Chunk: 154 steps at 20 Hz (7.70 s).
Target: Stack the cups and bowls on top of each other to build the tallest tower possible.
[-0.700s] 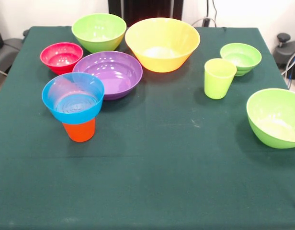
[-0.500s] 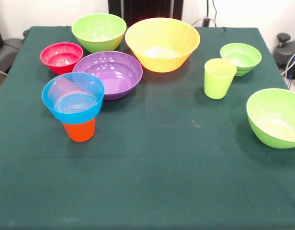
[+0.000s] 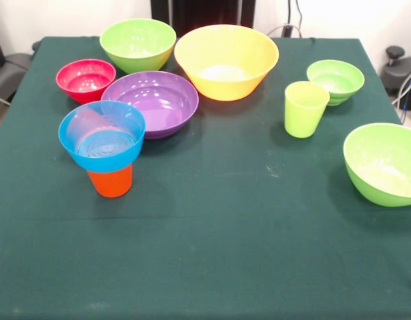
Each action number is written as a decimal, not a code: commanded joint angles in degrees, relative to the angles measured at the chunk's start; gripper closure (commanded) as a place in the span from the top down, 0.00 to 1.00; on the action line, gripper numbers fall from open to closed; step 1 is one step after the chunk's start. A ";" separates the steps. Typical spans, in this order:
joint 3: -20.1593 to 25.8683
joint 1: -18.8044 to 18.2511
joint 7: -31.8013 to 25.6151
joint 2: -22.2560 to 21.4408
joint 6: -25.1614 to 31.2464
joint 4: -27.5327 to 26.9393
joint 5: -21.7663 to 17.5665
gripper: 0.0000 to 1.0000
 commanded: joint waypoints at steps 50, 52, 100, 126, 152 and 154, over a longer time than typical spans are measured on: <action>-19.90 19.29 12.15 20.52 -12.19 -5.05 -4.12 1.00; -20.35 19.69 12.42 20.92 -12.99 -5.04 -3.78 1.00; -32.13 36.89 16.45 38.81 -6.59 -32.51 14.21 1.00; -33.62 38.87 13.67 37.28 -9.77 -28.07 19.16 1.00; -35.09 42.81 15.91 39.71 -13.29 -27.39 21.66 1.00; -35.58 43.56 16.49 40.15 -13.56 -27.68 21.72 1.00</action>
